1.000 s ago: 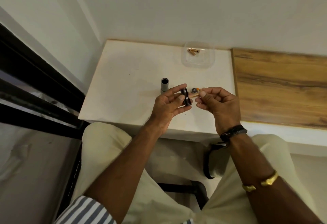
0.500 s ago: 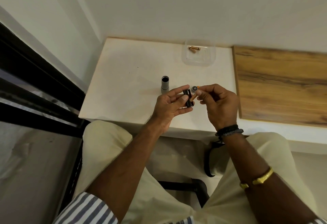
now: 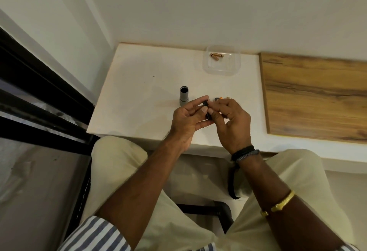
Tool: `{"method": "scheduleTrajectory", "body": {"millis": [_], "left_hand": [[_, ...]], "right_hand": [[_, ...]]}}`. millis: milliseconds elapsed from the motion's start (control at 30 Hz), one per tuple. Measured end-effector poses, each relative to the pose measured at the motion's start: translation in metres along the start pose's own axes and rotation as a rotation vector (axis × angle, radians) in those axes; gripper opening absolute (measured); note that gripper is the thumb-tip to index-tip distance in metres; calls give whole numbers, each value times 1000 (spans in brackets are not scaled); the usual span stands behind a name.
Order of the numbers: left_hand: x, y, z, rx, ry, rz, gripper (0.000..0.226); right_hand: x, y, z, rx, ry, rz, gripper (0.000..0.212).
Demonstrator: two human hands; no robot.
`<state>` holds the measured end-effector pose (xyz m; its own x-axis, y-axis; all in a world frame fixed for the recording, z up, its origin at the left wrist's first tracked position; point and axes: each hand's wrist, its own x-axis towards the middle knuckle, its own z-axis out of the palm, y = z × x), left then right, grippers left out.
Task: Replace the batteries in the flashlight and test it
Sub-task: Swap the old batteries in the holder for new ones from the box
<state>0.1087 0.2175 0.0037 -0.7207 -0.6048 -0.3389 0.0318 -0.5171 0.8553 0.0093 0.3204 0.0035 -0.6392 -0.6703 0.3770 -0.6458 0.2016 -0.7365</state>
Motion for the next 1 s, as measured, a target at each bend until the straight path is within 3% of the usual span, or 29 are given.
{"method": "scheduleTrajectory", "body": {"millis": [133, 267, 533, 733, 933, 1000], "left_hand": [[3, 5, -3, 2, 10, -19, 35], [5, 6, -1, 17, 46, -64, 32], [23, 5, -1, -19, 69, -71, 31], [34, 2, -4, -99, 91, -108, 27], [38, -4, -3, -207, 64, -160, 30], [39, -5, -3, -218, 60, -168, 30]], "right_hand": [[-3, -1, 1, -32, -83, -23, 25], [0, 5, -4, 76, -116, 91, 27], [55, 19, -3, 213, 55, 345, 15], [163, 48, 17, 55, 71, 380, 11], [230, 92, 53, -256, -115, 441, 5], [237, 102, 64, -325, -159, 462, 13]]}}
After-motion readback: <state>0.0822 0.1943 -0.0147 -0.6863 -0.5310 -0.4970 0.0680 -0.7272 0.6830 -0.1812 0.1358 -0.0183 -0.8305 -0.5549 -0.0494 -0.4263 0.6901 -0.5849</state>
